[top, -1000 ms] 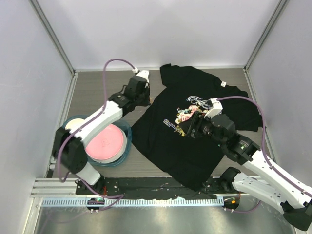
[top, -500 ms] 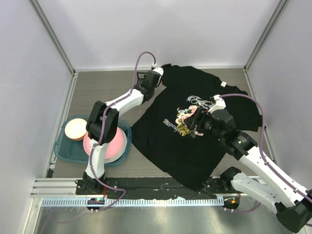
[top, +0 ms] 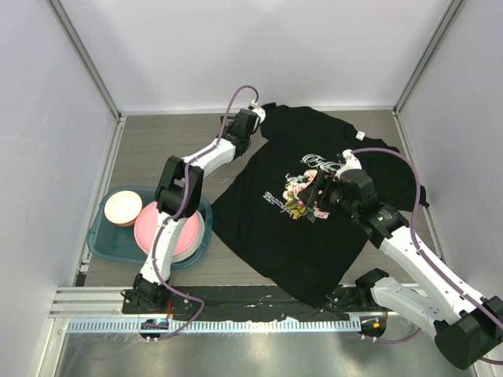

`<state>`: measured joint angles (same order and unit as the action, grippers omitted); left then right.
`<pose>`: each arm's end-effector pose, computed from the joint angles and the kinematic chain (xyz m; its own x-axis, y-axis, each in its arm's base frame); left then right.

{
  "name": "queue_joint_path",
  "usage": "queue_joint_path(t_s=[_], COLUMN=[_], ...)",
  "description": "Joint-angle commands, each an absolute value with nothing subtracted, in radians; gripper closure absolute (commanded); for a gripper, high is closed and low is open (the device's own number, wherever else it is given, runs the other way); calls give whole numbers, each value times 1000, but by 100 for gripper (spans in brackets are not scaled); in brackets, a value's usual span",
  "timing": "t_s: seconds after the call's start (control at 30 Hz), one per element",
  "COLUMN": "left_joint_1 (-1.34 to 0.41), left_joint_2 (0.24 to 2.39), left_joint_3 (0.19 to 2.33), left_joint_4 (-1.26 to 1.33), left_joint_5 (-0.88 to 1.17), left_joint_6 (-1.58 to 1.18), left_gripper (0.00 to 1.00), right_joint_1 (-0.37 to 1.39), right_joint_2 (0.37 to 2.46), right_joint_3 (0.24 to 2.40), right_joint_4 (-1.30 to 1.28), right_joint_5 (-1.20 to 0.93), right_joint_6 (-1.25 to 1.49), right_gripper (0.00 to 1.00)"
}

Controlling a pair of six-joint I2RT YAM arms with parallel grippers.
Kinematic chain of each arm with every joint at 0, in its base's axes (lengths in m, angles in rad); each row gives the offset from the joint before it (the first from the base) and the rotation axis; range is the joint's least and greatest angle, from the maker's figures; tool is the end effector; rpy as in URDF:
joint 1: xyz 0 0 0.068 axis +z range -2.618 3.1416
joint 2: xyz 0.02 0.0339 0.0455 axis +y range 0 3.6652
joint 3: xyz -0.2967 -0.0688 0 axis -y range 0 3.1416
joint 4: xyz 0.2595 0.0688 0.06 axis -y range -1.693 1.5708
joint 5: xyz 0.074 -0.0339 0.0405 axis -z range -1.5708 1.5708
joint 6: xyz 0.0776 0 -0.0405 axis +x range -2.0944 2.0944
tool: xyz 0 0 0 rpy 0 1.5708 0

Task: Remove the brooch from the garment

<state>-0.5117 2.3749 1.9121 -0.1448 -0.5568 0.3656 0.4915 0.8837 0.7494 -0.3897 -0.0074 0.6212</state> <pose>0.5498 -0.2617 0.1773 -0.4515 0.6017 -0.6589 0.2129 0.7898 0.5753 0.2010 0.1082 0.2917 -0.6367 0.3193 -0.7019 -0.1316 0.8519 0.5069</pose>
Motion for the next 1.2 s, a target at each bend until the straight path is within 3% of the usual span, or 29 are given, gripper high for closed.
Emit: queue_joint_path(t_s=[0.0, 1.17], left_joint_1=[-508, -495], left_joint_2=[2410, 2560], left_joint_3=[1999, 2128], left_joint_4=[-78, -8], left_joint_5=[-574, -630], left_joint_6=[419, 577], left_gripper=[100, 100], right_joint_1=[453, 359], right_joint_2=[871, 897], right_joint_3=[742, 710], right_joint_4=[-356, -322], right_joint_5=[-75, -193], right_joint_6=[604, 607], right_gripper=[34, 36])
